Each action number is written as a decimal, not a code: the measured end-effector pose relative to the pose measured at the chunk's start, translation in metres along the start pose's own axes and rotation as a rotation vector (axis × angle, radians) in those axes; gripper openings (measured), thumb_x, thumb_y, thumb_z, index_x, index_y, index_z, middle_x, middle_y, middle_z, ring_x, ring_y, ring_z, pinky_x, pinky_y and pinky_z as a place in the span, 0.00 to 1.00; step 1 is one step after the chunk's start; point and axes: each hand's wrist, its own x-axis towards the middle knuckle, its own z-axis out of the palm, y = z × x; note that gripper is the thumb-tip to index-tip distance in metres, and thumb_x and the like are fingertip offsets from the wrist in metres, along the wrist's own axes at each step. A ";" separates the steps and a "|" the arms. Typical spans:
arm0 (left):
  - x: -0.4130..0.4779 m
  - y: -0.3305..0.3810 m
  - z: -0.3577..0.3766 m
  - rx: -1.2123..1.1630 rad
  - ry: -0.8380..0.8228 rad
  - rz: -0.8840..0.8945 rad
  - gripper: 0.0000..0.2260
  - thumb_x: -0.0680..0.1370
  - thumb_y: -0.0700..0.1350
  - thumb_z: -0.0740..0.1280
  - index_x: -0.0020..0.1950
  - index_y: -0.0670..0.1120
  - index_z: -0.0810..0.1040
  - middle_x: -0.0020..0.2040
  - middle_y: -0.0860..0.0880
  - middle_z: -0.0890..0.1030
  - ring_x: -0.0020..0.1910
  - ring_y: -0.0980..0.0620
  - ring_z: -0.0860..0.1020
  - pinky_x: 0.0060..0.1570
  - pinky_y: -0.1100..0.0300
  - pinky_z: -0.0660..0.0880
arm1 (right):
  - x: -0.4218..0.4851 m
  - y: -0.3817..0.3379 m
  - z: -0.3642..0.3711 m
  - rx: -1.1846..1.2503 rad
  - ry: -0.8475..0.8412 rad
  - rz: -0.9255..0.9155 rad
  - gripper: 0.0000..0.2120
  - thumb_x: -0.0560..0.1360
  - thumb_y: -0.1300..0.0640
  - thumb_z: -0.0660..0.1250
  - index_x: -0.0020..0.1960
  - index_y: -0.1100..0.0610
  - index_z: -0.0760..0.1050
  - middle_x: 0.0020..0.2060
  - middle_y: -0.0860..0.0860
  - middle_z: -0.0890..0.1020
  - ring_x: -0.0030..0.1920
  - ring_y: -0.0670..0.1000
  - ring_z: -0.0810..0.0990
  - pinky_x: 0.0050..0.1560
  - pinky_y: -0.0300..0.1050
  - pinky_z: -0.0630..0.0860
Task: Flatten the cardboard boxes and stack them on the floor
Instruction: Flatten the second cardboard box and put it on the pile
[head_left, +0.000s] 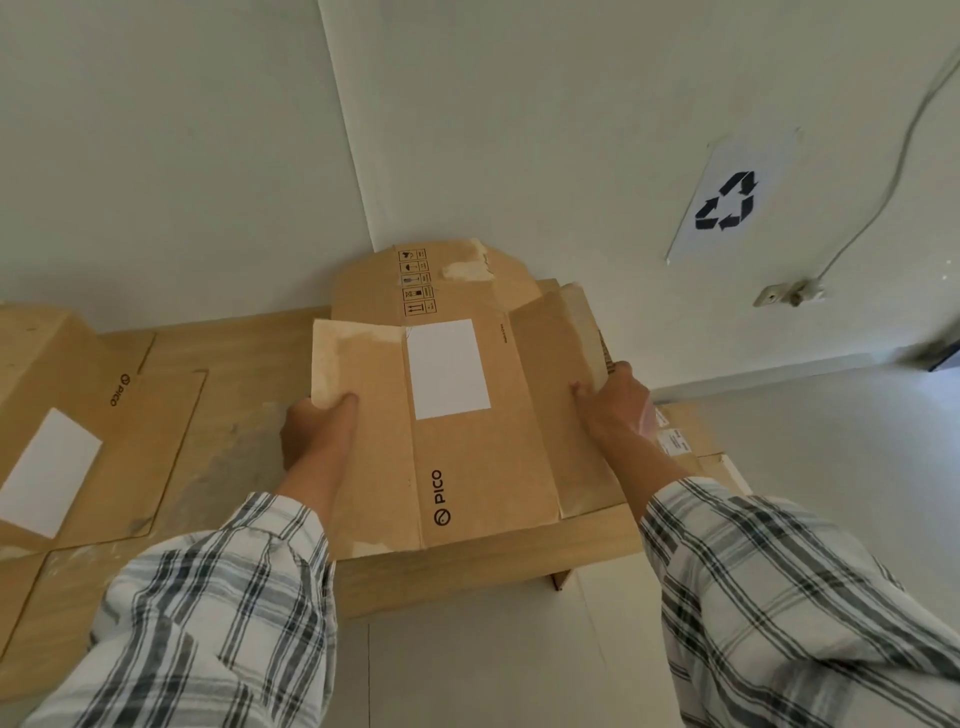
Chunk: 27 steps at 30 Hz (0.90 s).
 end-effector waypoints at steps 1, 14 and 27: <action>-0.009 0.013 0.005 -0.006 0.005 0.016 0.10 0.74 0.52 0.70 0.50 0.47 0.79 0.45 0.47 0.81 0.44 0.43 0.80 0.49 0.51 0.79 | 0.007 0.001 -0.014 0.004 0.006 -0.021 0.21 0.77 0.45 0.68 0.61 0.58 0.70 0.55 0.57 0.80 0.54 0.60 0.80 0.44 0.49 0.72; -0.201 0.143 0.145 -0.086 0.073 0.130 0.08 0.70 0.49 0.67 0.44 0.46 0.77 0.39 0.49 0.81 0.39 0.43 0.81 0.45 0.51 0.81 | 0.124 0.110 -0.237 0.035 0.084 -0.265 0.16 0.78 0.53 0.65 0.62 0.60 0.69 0.55 0.58 0.79 0.53 0.60 0.79 0.44 0.48 0.69; -0.284 0.217 0.387 -0.063 -0.004 0.155 0.08 0.71 0.49 0.68 0.45 0.46 0.77 0.38 0.49 0.79 0.39 0.43 0.79 0.43 0.54 0.78 | 0.304 0.263 -0.335 0.019 0.105 -0.194 0.19 0.78 0.54 0.65 0.66 0.60 0.68 0.58 0.59 0.79 0.56 0.62 0.78 0.51 0.52 0.73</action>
